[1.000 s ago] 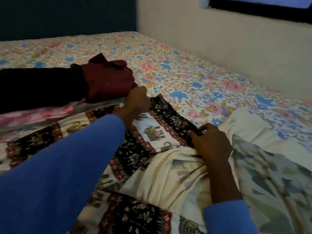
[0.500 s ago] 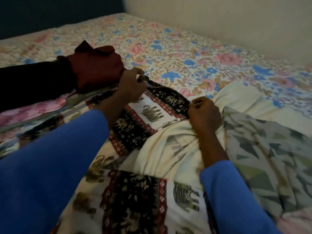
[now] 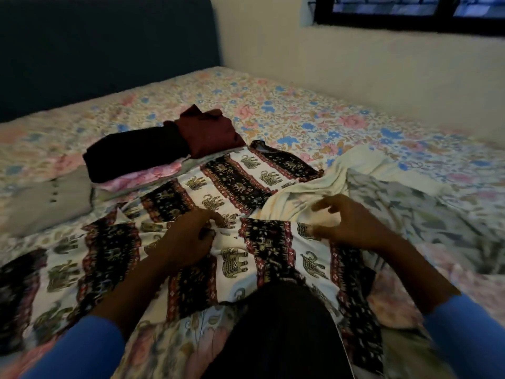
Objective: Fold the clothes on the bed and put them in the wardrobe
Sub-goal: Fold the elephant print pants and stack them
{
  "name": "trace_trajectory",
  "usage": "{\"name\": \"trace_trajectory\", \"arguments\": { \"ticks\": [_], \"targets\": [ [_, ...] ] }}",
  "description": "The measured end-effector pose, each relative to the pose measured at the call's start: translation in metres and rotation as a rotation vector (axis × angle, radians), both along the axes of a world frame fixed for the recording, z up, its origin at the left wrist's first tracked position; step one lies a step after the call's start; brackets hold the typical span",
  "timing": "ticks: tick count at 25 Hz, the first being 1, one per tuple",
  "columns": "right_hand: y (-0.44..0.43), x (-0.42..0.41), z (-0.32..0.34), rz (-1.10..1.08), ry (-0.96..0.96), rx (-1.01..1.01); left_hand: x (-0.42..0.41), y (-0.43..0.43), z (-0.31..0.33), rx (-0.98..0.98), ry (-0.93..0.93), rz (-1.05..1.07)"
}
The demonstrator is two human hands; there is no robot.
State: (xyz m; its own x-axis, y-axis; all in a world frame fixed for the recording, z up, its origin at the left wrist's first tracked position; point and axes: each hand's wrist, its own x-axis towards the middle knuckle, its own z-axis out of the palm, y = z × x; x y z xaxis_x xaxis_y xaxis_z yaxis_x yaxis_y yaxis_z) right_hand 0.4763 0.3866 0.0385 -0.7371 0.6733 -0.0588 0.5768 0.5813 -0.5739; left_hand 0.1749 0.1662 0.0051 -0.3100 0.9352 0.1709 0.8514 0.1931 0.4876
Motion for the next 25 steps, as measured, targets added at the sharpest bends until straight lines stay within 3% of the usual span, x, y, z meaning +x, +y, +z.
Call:
{"name": "trace_trajectory", "arguments": {
  "ticks": [3, 5, 8, 10, 12, 14, 17, 20, 21, 23, 25],
  "targets": [
    [-0.032, 0.011, -0.009, 0.141, -0.258, 0.290, 0.020, 0.018, 0.001, -0.012, 0.060, 0.085],
    [-0.029, 0.007, -0.006, 0.057, -0.290, 0.409, 0.019, 0.036, 0.001, -0.121, 0.097, 0.138],
    [-0.006, 0.000, 0.010, -0.123, -0.075, 0.331, 0.008, 0.041, 0.002, -0.152, 0.040, 0.212],
    [0.009, -0.013, 0.020, -0.191, 0.106, 0.268, 0.003, 0.041, 0.005, 0.012, -0.081, 0.283],
    [0.017, -0.030, 0.029, -0.124, 0.259, 0.148, -0.001, 0.043, 0.013, 0.208, -0.163, 0.328],
    [0.033, -0.042, 0.044, 0.062, 0.127, 0.061, -0.018, 0.043, 0.022, 0.281, -0.090, 0.347],
    [0.075, -0.057, 0.071, 0.192, -0.313, 0.220, -0.063, 0.029, 0.024, 0.019, -0.051, 0.242],
    [0.120, -0.075, 0.080, 0.097, -0.261, 0.288, -0.100, 0.013, 0.012, -0.378, 0.009, 0.133],
    [0.130, -0.085, 0.081, 0.066, -0.226, 0.294, -0.109, 0.011, 0.008, -0.419, -0.001, 0.171],
    [0.145, -0.112, 0.077, 0.001, -0.119, 0.269, -0.124, 0.015, 0.007, -0.270, -0.145, 0.340],
    [0.160, -0.149, 0.072, -0.069, 0.002, 0.253, -0.146, 0.023, 0.007, -0.074, -0.167, 0.508]
  ]
}}
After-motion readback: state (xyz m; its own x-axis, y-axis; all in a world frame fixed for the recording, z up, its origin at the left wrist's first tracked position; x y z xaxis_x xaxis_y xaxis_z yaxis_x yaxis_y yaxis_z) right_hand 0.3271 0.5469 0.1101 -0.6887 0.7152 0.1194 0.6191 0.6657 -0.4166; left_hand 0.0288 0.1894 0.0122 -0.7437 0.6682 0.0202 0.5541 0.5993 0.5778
